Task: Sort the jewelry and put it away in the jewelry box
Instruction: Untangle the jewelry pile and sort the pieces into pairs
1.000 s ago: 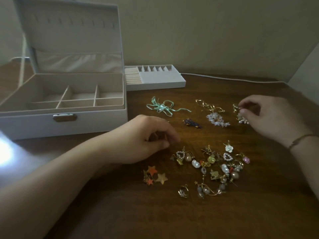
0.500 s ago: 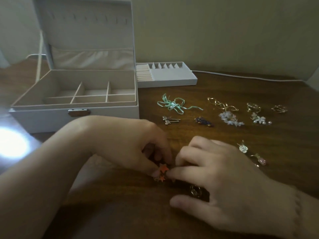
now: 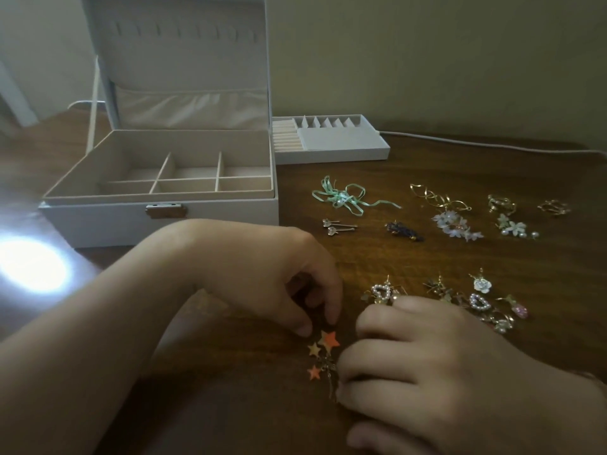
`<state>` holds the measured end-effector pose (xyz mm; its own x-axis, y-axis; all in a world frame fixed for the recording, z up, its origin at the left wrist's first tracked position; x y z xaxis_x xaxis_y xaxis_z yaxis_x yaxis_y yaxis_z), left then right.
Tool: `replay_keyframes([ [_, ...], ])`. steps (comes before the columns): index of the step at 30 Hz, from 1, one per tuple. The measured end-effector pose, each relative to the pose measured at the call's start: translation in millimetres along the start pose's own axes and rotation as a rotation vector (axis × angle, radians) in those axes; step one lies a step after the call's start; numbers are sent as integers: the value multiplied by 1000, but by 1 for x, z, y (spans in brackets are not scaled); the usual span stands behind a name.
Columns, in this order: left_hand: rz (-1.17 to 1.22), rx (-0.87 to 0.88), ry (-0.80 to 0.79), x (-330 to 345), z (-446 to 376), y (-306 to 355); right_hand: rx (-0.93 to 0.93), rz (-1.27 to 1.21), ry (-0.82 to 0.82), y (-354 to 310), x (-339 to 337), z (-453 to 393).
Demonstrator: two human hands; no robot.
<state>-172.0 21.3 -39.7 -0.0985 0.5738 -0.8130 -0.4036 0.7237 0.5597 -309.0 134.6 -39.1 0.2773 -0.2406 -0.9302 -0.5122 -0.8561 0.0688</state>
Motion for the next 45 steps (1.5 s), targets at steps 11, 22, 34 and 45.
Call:
replay_keyframes([
  [11,52,-19,30,4,-6,7,269,-61,-73,18,2,2],
  [22,-23,-104,61,-7,0,-6,254,-35,-152,13,3,-1],
  [34,-16,-117,62,-10,3,-11,177,39,-96,12,-1,1],
  [45,-13,-174,34,-6,3,-5,112,146,-55,9,4,1],
])
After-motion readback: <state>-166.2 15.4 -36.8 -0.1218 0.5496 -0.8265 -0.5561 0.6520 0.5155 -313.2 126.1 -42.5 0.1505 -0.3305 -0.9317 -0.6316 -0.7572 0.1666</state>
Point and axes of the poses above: each hand's wrist, its own z-axis away from the middle knuckle, its own x-axis out of the palm, y = z × x, the point moved 4 cm from there along -z, towards the middle knuckle, and after that the axes turned 6 degrees about y, right-handed, at the moved point
